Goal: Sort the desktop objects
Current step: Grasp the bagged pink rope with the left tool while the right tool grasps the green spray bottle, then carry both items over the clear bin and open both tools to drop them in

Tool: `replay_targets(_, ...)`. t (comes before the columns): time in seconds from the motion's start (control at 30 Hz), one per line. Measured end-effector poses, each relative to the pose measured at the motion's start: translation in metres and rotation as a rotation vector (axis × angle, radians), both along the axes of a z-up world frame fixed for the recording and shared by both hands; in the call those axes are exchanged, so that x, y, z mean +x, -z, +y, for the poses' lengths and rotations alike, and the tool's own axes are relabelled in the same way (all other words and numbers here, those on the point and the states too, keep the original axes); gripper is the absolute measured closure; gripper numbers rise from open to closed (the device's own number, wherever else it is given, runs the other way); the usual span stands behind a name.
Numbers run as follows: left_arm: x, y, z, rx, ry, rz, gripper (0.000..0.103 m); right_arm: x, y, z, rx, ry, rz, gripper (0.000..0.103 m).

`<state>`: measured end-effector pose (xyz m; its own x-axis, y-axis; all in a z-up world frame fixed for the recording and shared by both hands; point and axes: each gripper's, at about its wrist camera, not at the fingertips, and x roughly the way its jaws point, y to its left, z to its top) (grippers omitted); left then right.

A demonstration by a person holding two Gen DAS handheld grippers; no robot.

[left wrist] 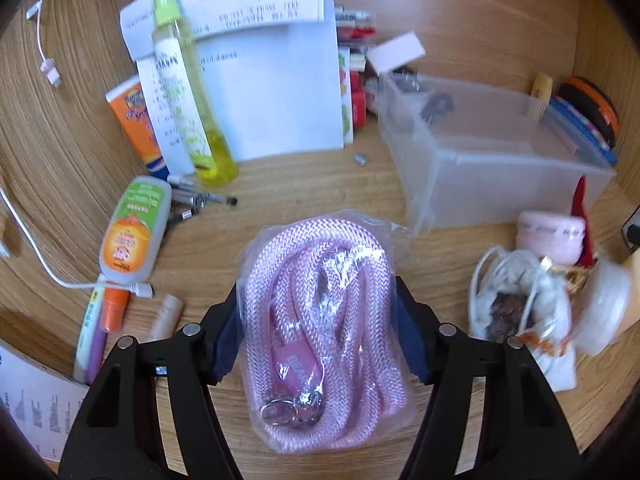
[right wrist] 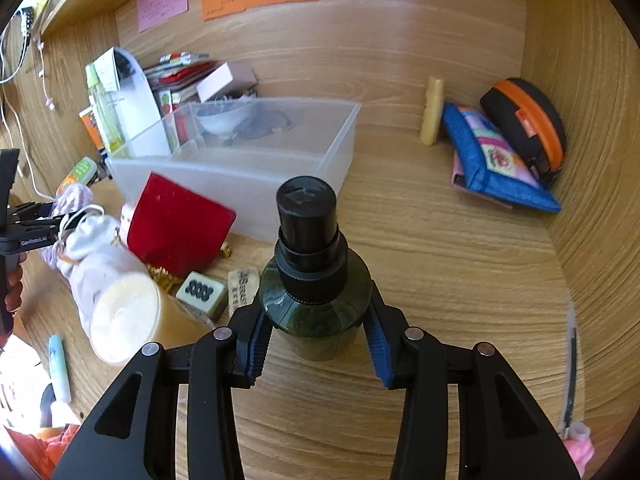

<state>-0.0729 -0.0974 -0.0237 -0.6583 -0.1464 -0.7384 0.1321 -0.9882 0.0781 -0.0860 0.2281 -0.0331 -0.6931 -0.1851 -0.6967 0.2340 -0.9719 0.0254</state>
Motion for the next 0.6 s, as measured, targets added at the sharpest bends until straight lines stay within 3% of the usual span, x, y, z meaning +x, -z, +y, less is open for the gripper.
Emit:
replay_targets(0.33,-0.008,-0.041,0.012,0.075,0.055,0.098,0.04,-0.007,-0.029,0.005,-0.023,0.006,0.065,0.064)
replay_targets(0.6,-0.014,-0.059,0.018,0.078,0.074,0.15,0.044,-0.015,-0.044,0.0,-0.035,-0.009,0.102,0.064)
